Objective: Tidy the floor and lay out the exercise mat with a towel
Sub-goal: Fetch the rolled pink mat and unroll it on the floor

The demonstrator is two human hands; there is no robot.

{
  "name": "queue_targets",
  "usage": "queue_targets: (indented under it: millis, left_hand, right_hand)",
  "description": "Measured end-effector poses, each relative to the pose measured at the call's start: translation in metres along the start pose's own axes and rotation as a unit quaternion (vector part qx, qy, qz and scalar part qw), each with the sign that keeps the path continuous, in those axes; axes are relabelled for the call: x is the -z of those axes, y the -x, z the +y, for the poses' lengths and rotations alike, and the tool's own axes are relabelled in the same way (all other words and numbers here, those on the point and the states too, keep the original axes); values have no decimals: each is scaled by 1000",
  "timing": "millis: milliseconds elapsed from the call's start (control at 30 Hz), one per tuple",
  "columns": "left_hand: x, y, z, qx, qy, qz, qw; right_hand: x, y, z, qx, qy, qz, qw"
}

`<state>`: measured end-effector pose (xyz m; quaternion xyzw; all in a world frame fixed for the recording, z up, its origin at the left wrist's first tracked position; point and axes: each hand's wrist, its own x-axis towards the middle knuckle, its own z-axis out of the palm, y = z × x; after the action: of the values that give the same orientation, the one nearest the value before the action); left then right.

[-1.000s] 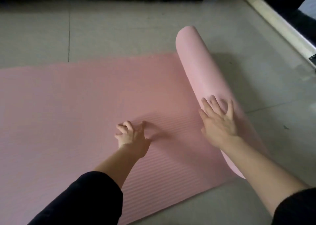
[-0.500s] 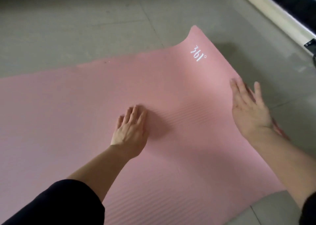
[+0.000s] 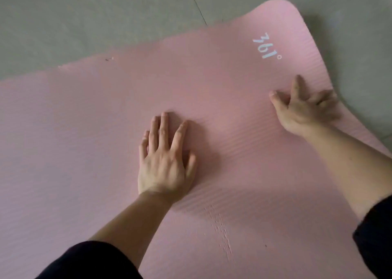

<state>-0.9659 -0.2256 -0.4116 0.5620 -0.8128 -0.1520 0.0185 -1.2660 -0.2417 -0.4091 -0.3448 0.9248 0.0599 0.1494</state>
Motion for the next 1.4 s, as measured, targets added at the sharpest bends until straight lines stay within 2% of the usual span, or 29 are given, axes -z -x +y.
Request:
queue_targets:
  millis: [200,333,467,567,733,900,1000,1067,1133,1200,1267,1333,1400]
  left_hand:
    - [2,-6,0,0,-15,-2,1000]
    - [3,-9,-2,0,-27,1,1000]
    - [2,-9,-2,3,-22,-4,1000]
    - [2,-10,-3,1,-12,-1,1000]
    - [-3,-10,-6,6,12,11,1000]
    - [-8,-8,-10,-12,30,19,999]
    - [-3,-18,-22,-27,65,-48,996]
    - [7,-20,-32,-35,74,-94,992]
    - [11,-3,-42,-44,75,-98,991]
    - [10,37,-52,-38,82,-78,993]
    - [8,80,-63,-24,86,-66,994]
    - [12,116,-78,9,87,-67,994]
    - [19,143,-94,38,96,-58,993]
  right_hand:
    - [27,-63,-57,-2,-36,-20,999]
    - [38,-93,-81,48,-29,-35,998]
    - [30,-91,-57,146,-29,-15,989]
    - [16,-77,-19,172,-73,6,982]
    - [-11,-23,61,133,-54,28,989]
    - [-38,69,138,111,-26,59,992]
    - [-44,109,175,73,-63,-12,995]
    - [-41,128,188,8,-76,-72,994]
    - [-37,140,184,-75,-62,-90,991]
    - [-31,157,170,-140,-63,-70,986]
    - [-28,175,147,-160,-102,-18,982]
    - [-33,200,116,-97,-127,47,986]
    - [-44,230,82,18,-120,105,987]
